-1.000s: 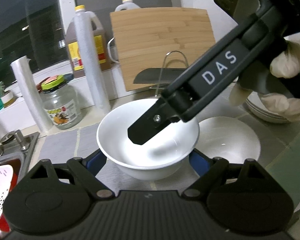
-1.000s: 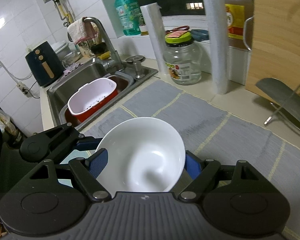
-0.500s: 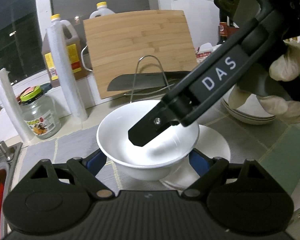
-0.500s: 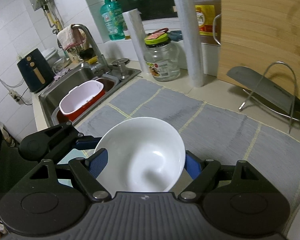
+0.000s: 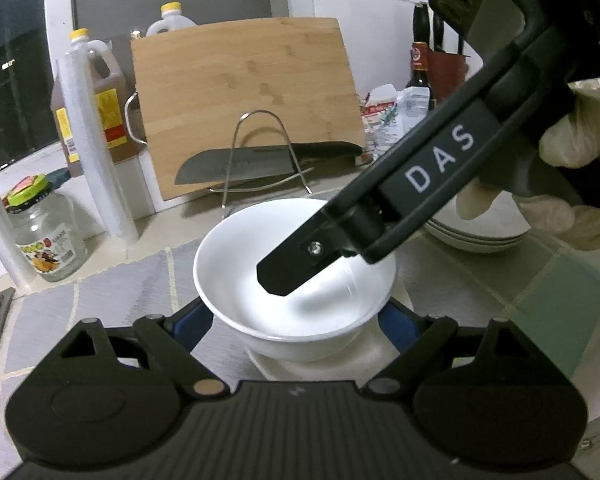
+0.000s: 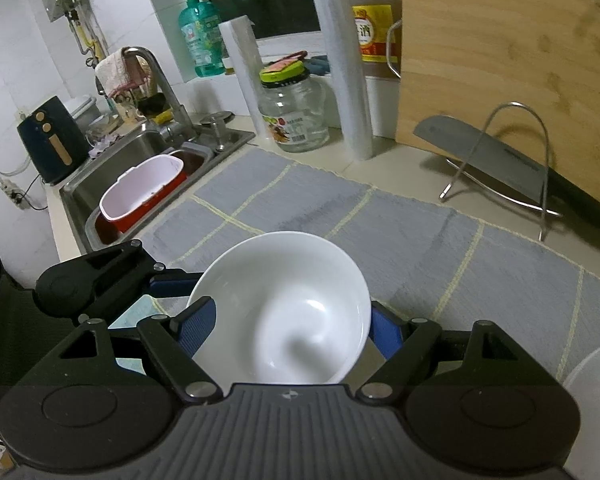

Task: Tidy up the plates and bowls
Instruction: 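Carry the white bowl over the two stacked bowls with the right tool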

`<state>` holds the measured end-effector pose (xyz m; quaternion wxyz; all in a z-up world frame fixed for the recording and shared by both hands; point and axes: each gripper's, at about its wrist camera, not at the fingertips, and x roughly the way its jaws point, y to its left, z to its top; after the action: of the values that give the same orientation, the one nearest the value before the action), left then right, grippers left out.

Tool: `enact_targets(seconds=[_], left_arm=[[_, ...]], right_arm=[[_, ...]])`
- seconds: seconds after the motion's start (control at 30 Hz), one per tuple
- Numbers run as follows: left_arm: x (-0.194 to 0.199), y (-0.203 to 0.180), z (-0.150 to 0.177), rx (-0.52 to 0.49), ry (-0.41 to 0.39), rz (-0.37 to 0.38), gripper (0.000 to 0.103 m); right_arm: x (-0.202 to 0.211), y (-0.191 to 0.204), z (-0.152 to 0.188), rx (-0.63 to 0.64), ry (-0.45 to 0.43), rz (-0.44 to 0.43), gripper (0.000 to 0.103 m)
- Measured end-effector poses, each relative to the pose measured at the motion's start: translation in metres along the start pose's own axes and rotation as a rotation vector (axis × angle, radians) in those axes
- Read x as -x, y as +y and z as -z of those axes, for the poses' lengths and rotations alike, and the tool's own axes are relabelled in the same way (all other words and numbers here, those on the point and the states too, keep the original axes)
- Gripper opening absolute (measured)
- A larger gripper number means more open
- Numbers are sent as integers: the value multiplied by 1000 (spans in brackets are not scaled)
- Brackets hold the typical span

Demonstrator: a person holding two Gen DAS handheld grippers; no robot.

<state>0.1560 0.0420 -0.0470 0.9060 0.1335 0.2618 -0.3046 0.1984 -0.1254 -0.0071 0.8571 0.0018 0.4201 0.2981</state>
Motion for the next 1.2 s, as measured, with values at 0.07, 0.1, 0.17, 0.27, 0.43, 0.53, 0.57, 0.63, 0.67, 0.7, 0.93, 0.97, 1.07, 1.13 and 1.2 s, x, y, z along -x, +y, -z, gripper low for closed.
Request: enact_targets(seconds=[0.07,0.1,0.17,0.27,0.43,0.53,0.57,0.63,0.67,0.7,0.93,0.97,1.07,1.13,1.2], left_arm=[[-1,-2,1,4,5,10,89],[-2,-3,1,5,8,16,89],[-3,-5,2,6,12,24,89],[-6,-6,3,8,24,37,89],[-9,-8,6,22,45,59,89],[-11,-8,6,23,52,61,89],[-11,-8,6,24,54,62,89],[-11,-8,6,26,59,64,89],[-11,-9,6,26,60,63,89],[-10,-9,6,24,62,62,89],[-10,-10,5,34,71,62,89],[-10,-10,5,37,73,62,89],[-9,-9,6,47,77,65,89],[-10,-9,6,47,83,67,89],[-10,-9,7,42,83,66,89]], right_arm=[[0,-1,2,-2,5,6,86],[0,-2,4,-5,10,10,86],[0,-4,6,-10,16,13,86],[-1,-6,9,-14,25,17,86],[-4,-7,12,-17,41,25,86],[-5,-8,13,-21,48,23,86],[-6,-8,13,-20,50,24,86],[-6,-8,13,-18,56,26,86],[-7,-8,13,-17,58,26,86],[-7,-8,13,-15,59,26,86],[-9,-8,13,-19,70,23,86],[-9,-8,12,-18,72,22,86],[-9,-7,11,-13,74,22,87],[-10,-8,10,-13,76,15,87],[-12,-8,11,-13,79,16,87]])
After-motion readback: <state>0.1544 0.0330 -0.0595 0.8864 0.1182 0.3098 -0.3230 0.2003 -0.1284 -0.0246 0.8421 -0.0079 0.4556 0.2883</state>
